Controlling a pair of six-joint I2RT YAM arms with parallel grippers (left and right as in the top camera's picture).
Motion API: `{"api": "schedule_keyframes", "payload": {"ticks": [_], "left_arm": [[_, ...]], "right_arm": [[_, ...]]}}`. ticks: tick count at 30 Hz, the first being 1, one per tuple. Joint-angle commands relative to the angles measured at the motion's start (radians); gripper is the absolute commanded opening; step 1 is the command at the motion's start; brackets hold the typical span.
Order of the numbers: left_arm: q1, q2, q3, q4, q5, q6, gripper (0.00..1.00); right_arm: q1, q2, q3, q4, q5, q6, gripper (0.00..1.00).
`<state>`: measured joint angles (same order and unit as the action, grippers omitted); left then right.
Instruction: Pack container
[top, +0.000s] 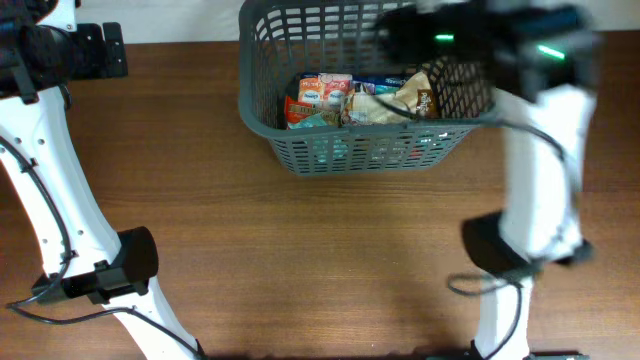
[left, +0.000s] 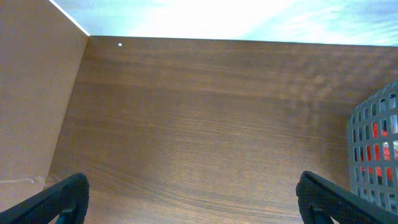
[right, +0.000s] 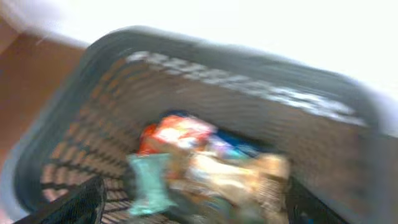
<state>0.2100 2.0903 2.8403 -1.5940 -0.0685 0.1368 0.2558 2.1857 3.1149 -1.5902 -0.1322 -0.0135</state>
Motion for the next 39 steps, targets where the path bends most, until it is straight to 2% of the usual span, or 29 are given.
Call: {"api": "schedule_keyframes", "payload": {"ticks": [1, 5, 6, 10, 18, 23, 25, 30, 35, 39], "left_arm": [[0.002, -0.009, -0.006, -0.001, -0.008, -0.01, 0.99], [0.002, -0.009, -0.006, -0.001, -0.008, -0.01, 0.99], [0.002, -0.009, -0.006, -0.001, -0.008, -0.01, 0.99], [0.002, -0.009, -0.006, -0.001, -0.008, -0.01, 0.99], [0.002, -0.009, -0.006, -0.001, -0.008, -0.01, 0.99], [0.002, -0.009, -0.006, -0.001, -0.008, -0.01, 0.99], [0.002, -0.009, -0.006, -0.001, -0.008, -0.01, 0.99], [0.002, -0.009, -0.006, -0.001, -0.008, -0.01, 0.99], [0.002, -0.009, -0.006, -0.001, -0.008, -0.01, 0.99], [0.002, -0.009, -0.006, -0.001, -0.008, -0.01, 0.99]], "right_arm": [[-0.074, -0.092, 0.014, -0.05, 0.257, 0.048, 0.81], [-0.19, -0.169, 0.014, -0.086, 0.296, 0.082, 0.83], [-0.224, -0.19, 0.014, -0.098, 0.298, 0.084, 0.99], [-0.341, -0.273, 0.014, -0.108, 0.285, 0.189, 0.99], [-0.462, -0.505, -0.052, -0.108, 0.175, 0.191, 0.99], [-0.465, -0.726, -0.295, -0.108, 0.161, 0.191, 0.99], [-0.453, -0.866, -0.484, -0.108, 0.163, 0.191, 0.99], [-0.366, -1.131, -0.816, -0.089, 0.162, 0.192, 0.99], [-0.34, -1.274, -0.938, -0.108, 0.163, 0.191, 0.99], [-0.34, -1.329, -0.948, -0.107, 0.165, 0.189, 0.99]]}}
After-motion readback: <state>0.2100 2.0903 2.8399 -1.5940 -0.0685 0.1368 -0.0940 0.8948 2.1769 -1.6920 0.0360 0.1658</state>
